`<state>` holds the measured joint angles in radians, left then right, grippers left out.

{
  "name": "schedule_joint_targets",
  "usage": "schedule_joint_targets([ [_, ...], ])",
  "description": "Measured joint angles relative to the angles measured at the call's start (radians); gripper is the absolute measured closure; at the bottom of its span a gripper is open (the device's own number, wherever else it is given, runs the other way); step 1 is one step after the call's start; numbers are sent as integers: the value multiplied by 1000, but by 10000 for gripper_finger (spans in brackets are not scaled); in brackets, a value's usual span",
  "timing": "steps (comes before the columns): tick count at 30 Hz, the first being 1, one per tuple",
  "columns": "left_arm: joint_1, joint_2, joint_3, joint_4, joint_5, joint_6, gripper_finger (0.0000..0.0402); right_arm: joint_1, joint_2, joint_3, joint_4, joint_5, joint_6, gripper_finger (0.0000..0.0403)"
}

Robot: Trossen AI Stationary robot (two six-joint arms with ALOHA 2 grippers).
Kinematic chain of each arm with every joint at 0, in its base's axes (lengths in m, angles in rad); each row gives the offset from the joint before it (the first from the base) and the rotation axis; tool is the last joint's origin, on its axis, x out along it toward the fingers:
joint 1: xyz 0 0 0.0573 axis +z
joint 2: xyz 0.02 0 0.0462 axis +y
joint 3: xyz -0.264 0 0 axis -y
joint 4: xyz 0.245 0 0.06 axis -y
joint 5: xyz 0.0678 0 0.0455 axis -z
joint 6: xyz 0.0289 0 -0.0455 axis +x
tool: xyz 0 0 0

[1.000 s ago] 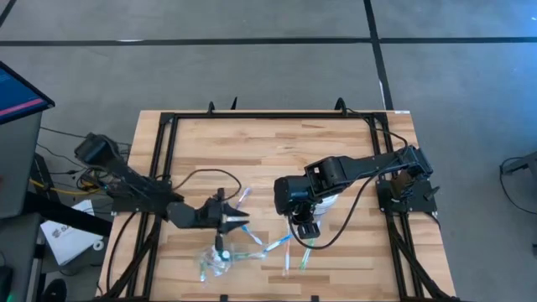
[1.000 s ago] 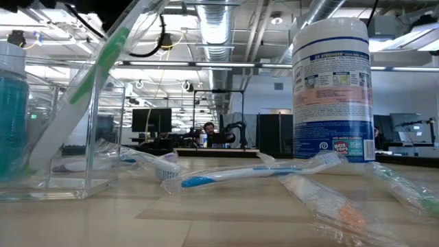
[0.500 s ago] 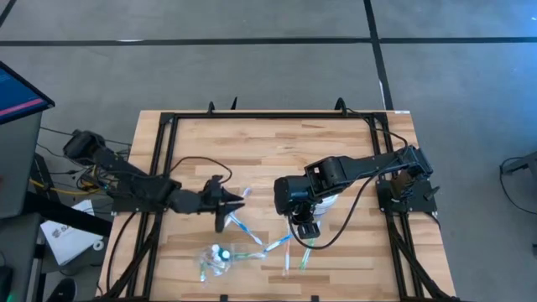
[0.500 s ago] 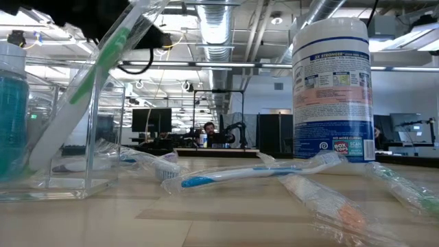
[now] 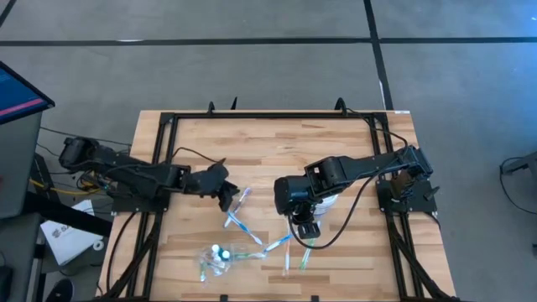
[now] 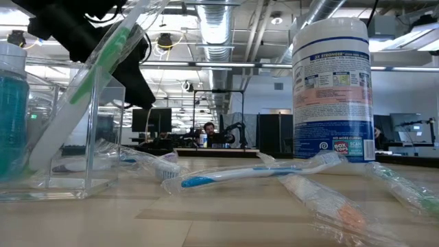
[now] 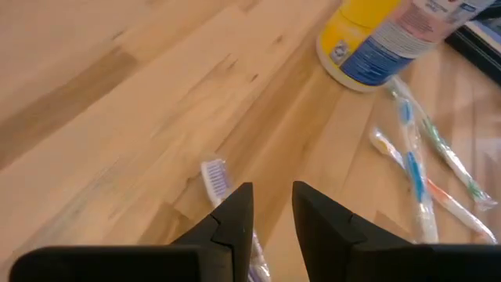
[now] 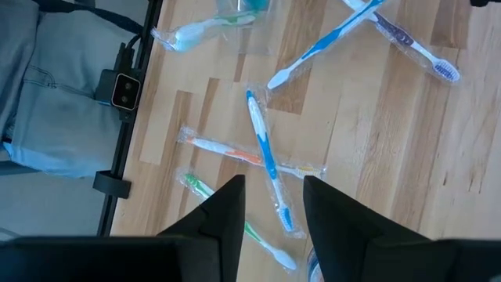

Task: Pick & Place toothbrushing station
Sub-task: Put the purple toothbrush into the transparent organizer

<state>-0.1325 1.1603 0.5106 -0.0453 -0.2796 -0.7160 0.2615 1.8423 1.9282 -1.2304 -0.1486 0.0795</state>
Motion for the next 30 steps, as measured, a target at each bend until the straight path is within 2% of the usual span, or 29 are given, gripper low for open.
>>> schedule_joint_targets([
  [5,28,22,0,-6,64,-25,316,0,0,0,0,0,0,281],
  [10,27,101,0,-4,97,-52,316,-1,0,0,0,0,0,281],
  [19,27,225,0,12,105,-85,316,-1,0,0,0,0,0,281],
  [30,27,286,0,94,122,-101,316,-2,0,0,-1,19,0,281],
])
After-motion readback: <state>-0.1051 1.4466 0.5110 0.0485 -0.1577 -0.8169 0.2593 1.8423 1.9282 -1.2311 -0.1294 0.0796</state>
